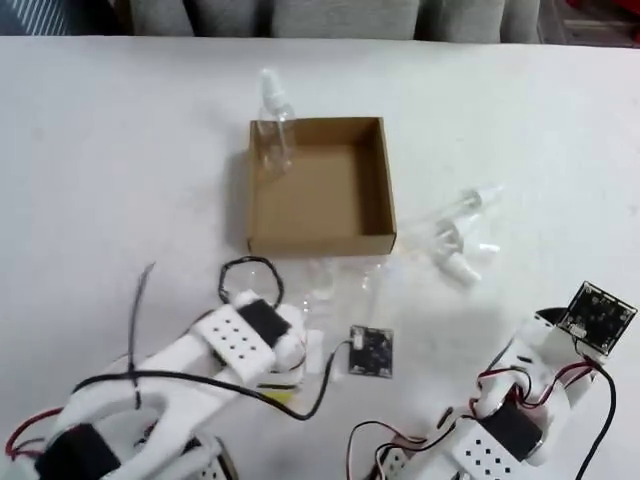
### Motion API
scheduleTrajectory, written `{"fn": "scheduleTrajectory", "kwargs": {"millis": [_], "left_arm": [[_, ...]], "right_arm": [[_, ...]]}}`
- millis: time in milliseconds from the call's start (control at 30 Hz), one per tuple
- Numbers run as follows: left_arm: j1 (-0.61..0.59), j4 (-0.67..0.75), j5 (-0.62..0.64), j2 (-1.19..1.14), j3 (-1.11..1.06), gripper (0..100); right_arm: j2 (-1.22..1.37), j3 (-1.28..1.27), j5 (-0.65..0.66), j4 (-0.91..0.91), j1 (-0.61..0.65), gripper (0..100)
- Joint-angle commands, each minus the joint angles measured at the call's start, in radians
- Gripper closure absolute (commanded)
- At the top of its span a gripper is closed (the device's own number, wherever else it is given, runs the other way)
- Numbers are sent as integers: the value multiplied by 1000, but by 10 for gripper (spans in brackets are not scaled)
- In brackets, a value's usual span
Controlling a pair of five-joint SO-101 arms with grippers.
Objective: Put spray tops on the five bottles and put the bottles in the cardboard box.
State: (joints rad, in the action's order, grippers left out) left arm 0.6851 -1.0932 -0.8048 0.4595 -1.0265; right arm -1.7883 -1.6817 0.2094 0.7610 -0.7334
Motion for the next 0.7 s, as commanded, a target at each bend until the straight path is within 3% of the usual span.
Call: {"fn": "scheduleTrajectory", "kwargs": {"millis": [0,233,467,667], "left_arm": [[-117,-109,-11,163,61,910],[-429,-232,-9,469,54,910],[-796,-175,35,590,61,908],[-858,-89,242,515,72,906]], "right_arm": [[-8,-8,11,-1,13,981],[-8,-8,11,-1,13,981],[-8,-8,11,-1,15,981],[-8,-8,11,1,15,981]]}}
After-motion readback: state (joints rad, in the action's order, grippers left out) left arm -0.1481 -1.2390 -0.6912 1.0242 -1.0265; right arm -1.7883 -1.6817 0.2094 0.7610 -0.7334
